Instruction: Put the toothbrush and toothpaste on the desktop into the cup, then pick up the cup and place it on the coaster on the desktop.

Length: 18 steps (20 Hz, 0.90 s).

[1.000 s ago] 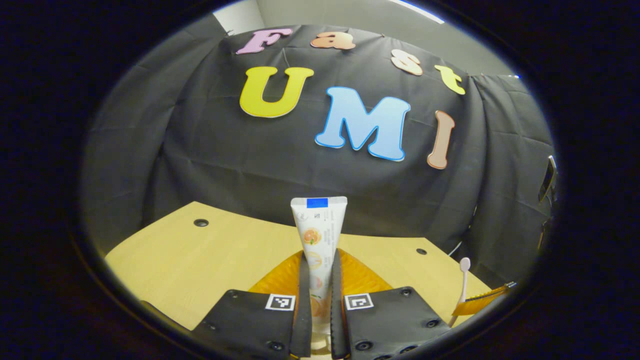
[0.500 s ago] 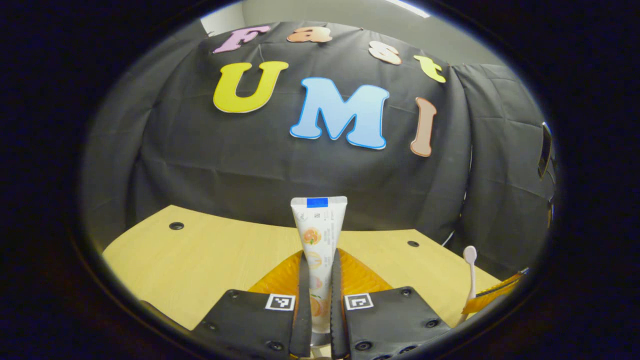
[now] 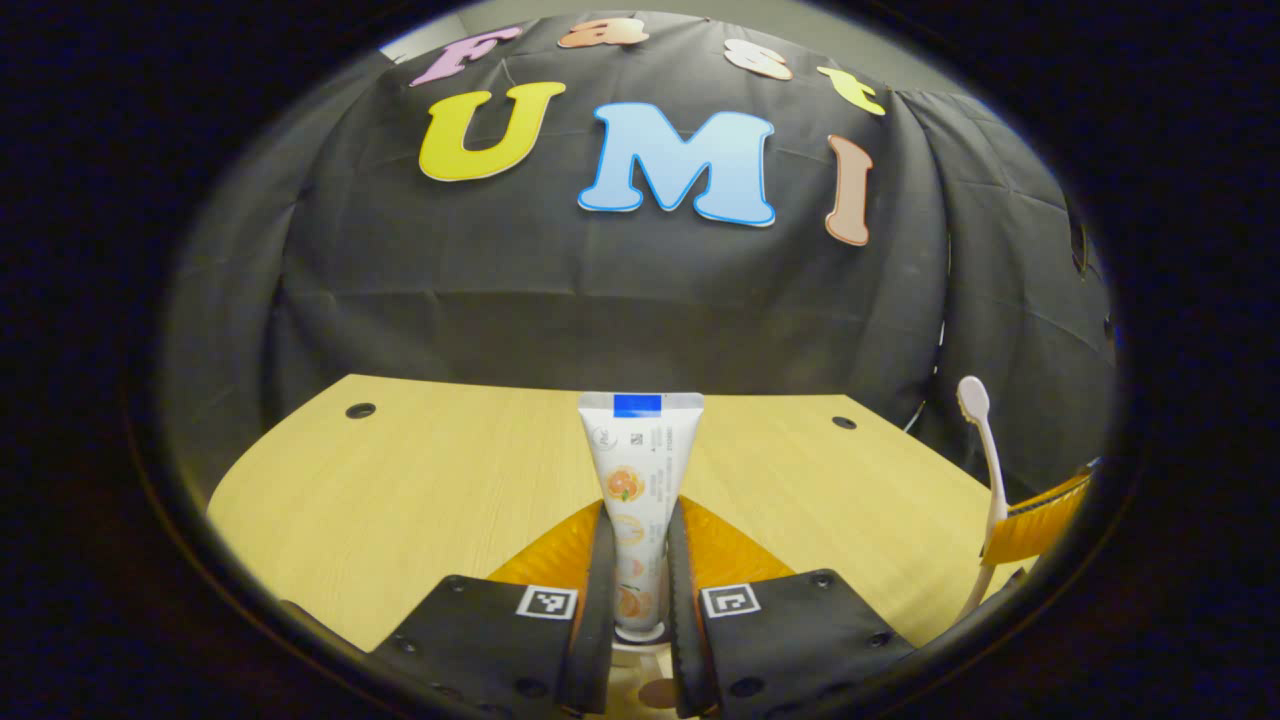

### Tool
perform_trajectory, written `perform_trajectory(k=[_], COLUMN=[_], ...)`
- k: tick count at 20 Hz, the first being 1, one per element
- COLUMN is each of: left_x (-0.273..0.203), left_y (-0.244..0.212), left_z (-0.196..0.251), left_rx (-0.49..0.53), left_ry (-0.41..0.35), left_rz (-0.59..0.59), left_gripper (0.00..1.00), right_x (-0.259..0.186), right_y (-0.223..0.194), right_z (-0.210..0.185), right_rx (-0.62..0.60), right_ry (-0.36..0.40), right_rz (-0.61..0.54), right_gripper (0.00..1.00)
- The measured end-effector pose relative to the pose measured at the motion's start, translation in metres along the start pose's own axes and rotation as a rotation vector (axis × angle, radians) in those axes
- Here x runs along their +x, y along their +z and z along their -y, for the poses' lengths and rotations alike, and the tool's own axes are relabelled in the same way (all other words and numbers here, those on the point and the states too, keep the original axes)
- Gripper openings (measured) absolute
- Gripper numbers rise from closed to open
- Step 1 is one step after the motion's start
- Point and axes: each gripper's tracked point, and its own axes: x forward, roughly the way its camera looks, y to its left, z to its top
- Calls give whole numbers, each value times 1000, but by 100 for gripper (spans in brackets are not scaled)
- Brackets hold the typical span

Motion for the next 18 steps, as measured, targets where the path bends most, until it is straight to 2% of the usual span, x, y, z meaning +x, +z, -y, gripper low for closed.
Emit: perform_trajectory(k=[1, 5, 6, 7, 9, 11, 13, 18], left_x=[-2, -9, -10, -10, -16, -23, -33, -59], left_y=[-6, -11, -11, -10, -11, -12, -11, -14], left_z=[0, -2, -2, 1, 5, 6, 5, -2], left_rx=[2, 28, 35, 35, 32, 32, 27, 9], left_ry=[-7, 1, 2, -11, -26, -35, -39, -37], left_rz=[-17, -31, -29, -28, -29, -38, -36, -58], left_gripper=[35, 37, 44, 58, 75, 77, 85, 85], right_x=[0, 1, 2, 3, 5, 10, 17, 41], right_y=[1, 7, 10, 15, 26, 39, 53, 84], right_z=[-1, -5, -6, -8, -13, -20, -26, -44], right_rx=[5, -7, -17, -25, -38, -48, -68, -75], right_ry=[5, 12, 12, 14, 19, 30, 36, 69], right_rz=[1, 13, 21, 34, 65, 102, 140, 237], right_gripper=[4, 4, 4, 4, 4, 4, 4, 4])
